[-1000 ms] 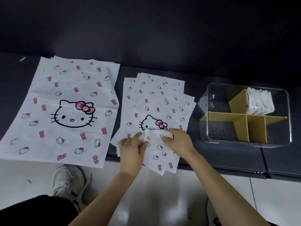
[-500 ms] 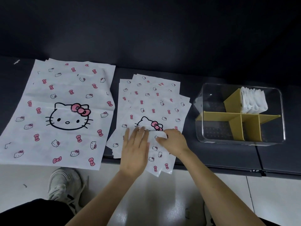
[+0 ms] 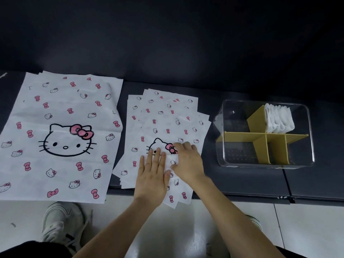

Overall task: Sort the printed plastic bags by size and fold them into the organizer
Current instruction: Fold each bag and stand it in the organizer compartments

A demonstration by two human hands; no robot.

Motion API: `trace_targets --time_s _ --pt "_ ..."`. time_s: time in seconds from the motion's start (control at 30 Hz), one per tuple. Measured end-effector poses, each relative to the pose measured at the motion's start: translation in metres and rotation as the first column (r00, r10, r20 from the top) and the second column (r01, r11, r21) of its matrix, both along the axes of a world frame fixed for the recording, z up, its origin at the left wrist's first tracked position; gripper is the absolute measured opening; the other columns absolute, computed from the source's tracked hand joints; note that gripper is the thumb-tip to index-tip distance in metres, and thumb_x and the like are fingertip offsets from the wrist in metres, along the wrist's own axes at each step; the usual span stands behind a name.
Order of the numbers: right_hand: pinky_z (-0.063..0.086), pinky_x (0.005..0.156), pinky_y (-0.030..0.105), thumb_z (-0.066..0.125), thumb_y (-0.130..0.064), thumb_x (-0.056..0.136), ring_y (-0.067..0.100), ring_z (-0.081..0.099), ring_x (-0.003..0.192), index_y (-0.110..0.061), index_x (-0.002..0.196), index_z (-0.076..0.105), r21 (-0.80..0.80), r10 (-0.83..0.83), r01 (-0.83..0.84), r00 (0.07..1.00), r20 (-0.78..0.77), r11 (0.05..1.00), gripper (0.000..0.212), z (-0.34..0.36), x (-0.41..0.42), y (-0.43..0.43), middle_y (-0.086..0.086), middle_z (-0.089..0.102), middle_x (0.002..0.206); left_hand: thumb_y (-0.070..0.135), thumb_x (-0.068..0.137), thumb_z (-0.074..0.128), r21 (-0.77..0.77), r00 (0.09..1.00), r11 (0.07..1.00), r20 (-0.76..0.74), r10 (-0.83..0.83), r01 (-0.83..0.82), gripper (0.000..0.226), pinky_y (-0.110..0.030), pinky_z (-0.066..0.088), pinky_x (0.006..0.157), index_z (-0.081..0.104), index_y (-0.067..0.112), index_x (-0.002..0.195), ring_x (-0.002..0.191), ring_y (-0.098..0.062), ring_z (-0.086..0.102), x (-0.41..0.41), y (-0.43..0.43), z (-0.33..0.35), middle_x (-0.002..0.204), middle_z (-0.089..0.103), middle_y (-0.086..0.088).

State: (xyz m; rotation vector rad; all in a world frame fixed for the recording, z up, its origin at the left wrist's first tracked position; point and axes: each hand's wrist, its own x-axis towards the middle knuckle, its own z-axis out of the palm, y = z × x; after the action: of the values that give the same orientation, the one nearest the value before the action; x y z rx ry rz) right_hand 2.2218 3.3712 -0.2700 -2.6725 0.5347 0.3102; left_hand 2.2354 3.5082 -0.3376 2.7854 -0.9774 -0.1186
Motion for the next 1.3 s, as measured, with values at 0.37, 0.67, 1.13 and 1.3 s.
trace_targets --time_s 0.37,0.67,1.13,1.3 --pt "0.04 0.057 0.026 0.077 -0.013 0.073 0.017 0.053 0.065 -0.012 0.064 0.055 0.616 -0.323 0.299 0.943 -0.075 0.729 0.024 0.015 -0.014 -0.019 0.001 0.053 0.068 0.025 0.091 0.06 -0.43 0.89 0.828 -0.425 0.166 -0.36 0.062 -0.041 0.029 0.111 0.034 0.005 0.144 0.136 -0.025 0.035 0.013 -0.002 0.039 0.145 0.041 -0.01" --pt "0.056 0.065 0.025 0.074 -0.001 0.075 0.021 0.07 0.084 -0.008 0.083 0.063 0.945 -0.696 0.287 0.711 -0.103 0.154 0.015 0.075 -0.073 -0.056 0.007 0.073 0.09 0.014 0.093 0.059 -0.519 0.532 0.449 -0.84 -0.108 -0.727 0.013 -0.034 0.046 0.073 0.067 0.012 0.082 0.076 -0.018 0.056 0.0 -0.059 0.133 0.08 0.064 -0.009" --pt "0.052 0.063 0.031 0.065 -0.017 0.088 0.021 0.067 0.076 -0.011 0.083 0.064 0.742 -0.939 0.603 0.034 0.342 0.292 0.008 0.099 -0.168 -0.219 0.003 0.069 0.079 0.022 0.092 0.054 -0.385 0.86 0.778 0.091 -0.502 0.496 0.031 -0.045 0.041 0.1 0.065 0.016 0.12 0.121 -0.031 0.049 -0.008 -0.256 0.134 0.13 0.057 -0.009" --pt "0.051 0.064 0.036 0.06 -0.022 0.089 0.024 0.063 0.073 -0.008 0.087 0.061 0.562 -0.877 0.721 0.137 0.46 0.407 0.014 0.095 -0.144 -0.265 0.006 0.067 0.079 0.036 0.101 0.035 0.116 0.64 0.661 0.174 -0.749 0.742 0.05 -0.041 -0.003 0.116 0.028 0.024 0.148 0.146 -0.03 0.006 -0.005 -0.315 0.133 0.158 0.015 -0.006"
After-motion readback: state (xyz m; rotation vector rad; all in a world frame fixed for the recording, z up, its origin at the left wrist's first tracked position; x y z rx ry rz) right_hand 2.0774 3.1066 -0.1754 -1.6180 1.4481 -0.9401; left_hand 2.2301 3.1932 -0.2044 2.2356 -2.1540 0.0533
